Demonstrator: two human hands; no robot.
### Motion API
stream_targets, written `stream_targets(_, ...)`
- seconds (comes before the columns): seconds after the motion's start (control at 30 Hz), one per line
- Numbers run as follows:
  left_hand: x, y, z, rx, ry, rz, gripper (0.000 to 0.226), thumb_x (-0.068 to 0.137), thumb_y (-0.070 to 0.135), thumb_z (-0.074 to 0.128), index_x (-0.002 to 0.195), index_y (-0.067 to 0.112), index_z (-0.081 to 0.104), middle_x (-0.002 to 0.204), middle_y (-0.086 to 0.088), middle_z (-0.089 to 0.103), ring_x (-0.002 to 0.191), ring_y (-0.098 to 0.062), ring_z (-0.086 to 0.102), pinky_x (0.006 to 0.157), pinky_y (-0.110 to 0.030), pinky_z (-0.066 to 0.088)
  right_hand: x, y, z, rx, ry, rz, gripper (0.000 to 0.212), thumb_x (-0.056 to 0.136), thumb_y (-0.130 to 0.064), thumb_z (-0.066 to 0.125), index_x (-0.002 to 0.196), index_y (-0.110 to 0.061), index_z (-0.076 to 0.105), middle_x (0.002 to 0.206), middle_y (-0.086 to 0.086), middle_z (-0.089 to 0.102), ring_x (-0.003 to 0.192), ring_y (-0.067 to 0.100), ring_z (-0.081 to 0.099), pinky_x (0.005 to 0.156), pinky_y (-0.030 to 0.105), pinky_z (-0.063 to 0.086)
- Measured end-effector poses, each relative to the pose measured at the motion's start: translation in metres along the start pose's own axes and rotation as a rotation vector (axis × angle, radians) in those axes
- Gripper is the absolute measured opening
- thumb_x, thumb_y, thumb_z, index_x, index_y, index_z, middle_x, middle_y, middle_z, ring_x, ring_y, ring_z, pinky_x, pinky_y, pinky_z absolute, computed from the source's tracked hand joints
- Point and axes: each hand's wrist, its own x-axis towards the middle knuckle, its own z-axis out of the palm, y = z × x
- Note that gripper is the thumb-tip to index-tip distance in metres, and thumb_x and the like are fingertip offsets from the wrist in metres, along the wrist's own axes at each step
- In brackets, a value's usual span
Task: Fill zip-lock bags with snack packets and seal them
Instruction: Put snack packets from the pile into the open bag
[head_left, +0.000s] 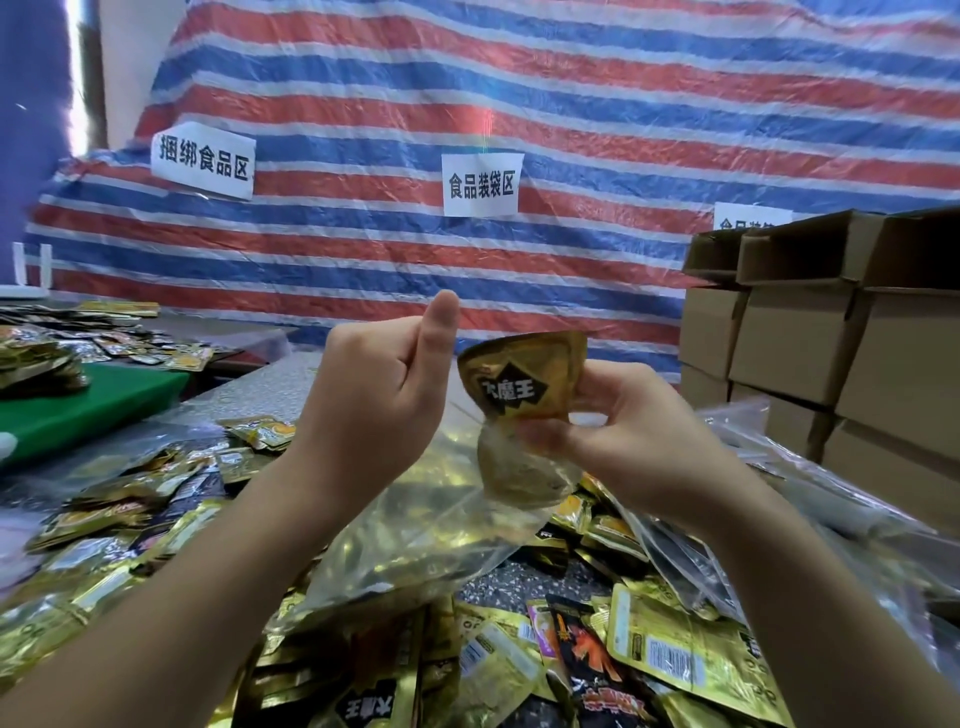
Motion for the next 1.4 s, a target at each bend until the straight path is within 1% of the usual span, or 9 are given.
stream_targets(0.23, -0.001, 0.005, 0.0, 0.109, 0.02, 0.13, 0.051, 0.102, 0.02, 0.041, 0.052, 0.019, 0.032, 0.044, 0.013, 0.024, 0.036, -0.016, 0.029, 0.043, -0.014, 0.017, -0.005, -0.006, 0.004, -0.14, -0.095, 0.014, 0.016, 0.085, -0.028, 0.076, 0.093, -0.041, 0.072, 0.09, -0.022, 0.074, 0.082, 0.001, 0.07, 0.071, 0.019, 0.058)
stream_targets(0.33, -0.001, 0.006, 0.001, 0.159, 0.023, 0.183, 0.047, 0.101, 0.018, 0.043, 0.057, 0.023, 0.029, 0.048, 0.014, 0.019, 0.038, -0.008, 0.02, 0.044, -0.017, 0.017, -0.006, -0.006, 0.003, -0.222, -0.097, 0.045, 0.012, 0.086, -0.032, 0.075, 0.095, -0.039, 0.072, 0.089, -0.023, 0.073, 0.081, 0.001, 0.069, 0.073, 0.028, 0.059)
stream_targets(0.53, -0.002, 0.008, 0.001, 0.208, -0.046, 0.202, 0.044, 0.102, 0.024, 0.042, 0.059, 0.025, 0.03, 0.05, 0.017, 0.02, 0.04, 0.0, 0.022, 0.046, -0.017, 0.019, -0.009, -0.008, 0.0, -0.329, -0.114, 0.016, 0.003, 0.086, -0.035, 0.074, 0.087, -0.035, 0.072, 0.081, -0.022, 0.071, 0.075, -0.002, 0.065, 0.066, 0.022, 0.055)
stream_targets(0.73, -0.004, 0.011, 0.006, 0.224, -0.198, 0.249, 0.05, 0.101, 0.031, 0.043, 0.054, 0.014, 0.045, 0.047, 0.006, 0.038, 0.039, -0.013, 0.035, 0.045, -0.025, 0.027, -0.011, -0.006, 0.012, -0.496, -0.201, 0.038, 0.029, 0.093, -0.03, 0.062, 0.066, -0.02, 0.059, 0.06, -0.006, 0.06, 0.049, 0.007, 0.049, 0.044, 0.025, 0.039)
stream_targets(0.97, 0.004, 0.01, -0.007, 0.114, -0.043, 0.129, 0.051, 0.103, 0.028, 0.043, 0.054, 0.015, 0.041, 0.047, 0.012, 0.033, 0.044, -0.012, 0.038, 0.046, -0.013, 0.023, -0.006, -0.008, 0.012, -0.352, 0.135, -0.081, 0.019, 0.081, -0.038, 0.077, 0.087, -0.021, 0.072, 0.079, -0.011, 0.07, 0.075, 0.002, 0.064, 0.068, 0.023, 0.054)
stream_targets(1.1, 0.008, 0.007, -0.011, 0.133, -0.017, 0.096, 0.054, 0.102, 0.03, 0.047, 0.054, 0.006, 0.047, 0.044, 0.001, 0.04, 0.043, -0.016, 0.042, 0.046, -0.019, 0.03, -0.006, -0.014, 0.004, -0.401, 0.248, -0.248, 0.051, 0.093, -0.061, 0.045, 0.086, -0.019, 0.074, 0.078, -0.012, 0.069, 0.077, 0.002, 0.058, 0.067, 0.023, 0.046)
stream_targets(1.2, 0.007, 0.008, -0.013, 0.131, -0.038, 0.084, 0.059, 0.102, 0.036, 0.044, 0.057, -0.002, 0.054, 0.047, -0.012, 0.05, 0.045, -0.029, 0.054, 0.05, -0.044, 0.039, -0.011, -0.018, 0.0, -0.493, 0.217, -0.321, 0.054, 0.088, -0.067, 0.044, 0.091, -0.024, 0.076, 0.083, -0.018, 0.066, 0.083, 0.001, 0.057, 0.07, 0.02, 0.047)
stream_targets(1.3, 0.007, 0.01, -0.014, 0.136, -0.043, 0.08, 0.058, 0.102, 0.035, 0.046, 0.058, -0.002, 0.055, 0.049, -0.012, 0.052, 0.044, -0.028, 0.052, 0.049, -0.046, 0.038, -0.013, -0.018, -0.001, -0.569, 0.172, -0.364, 0.034, 0.088, -0.049, 0.062, 0.097, -0.02, 0.077, 0.09, -0.011, 0.069, 0.088, 0.013, 0.061, 0.073, 0.038, 0.053)
stream_targets(1.4, 0.007, 0.011, -0.013, 0.106, -0.022, 0.04, 0.058, 0.102, 0.034, 0.045, 0.058, -0.002, 0.054, 0.049, -0.012, 0.051, 0.045, -0.028, 0.051, 0.049, -0.046, 0.037, -0.01, -0.016, 0.002, -0.554, 0.211, -0.429, 0.013, 0.089, -0.024, 0.073, 0.088, -0.012, 0.078, 0.08, -0.005, 0.071, 0.08, 0.016, 0.061, 0.068, 0.041, 0.052)
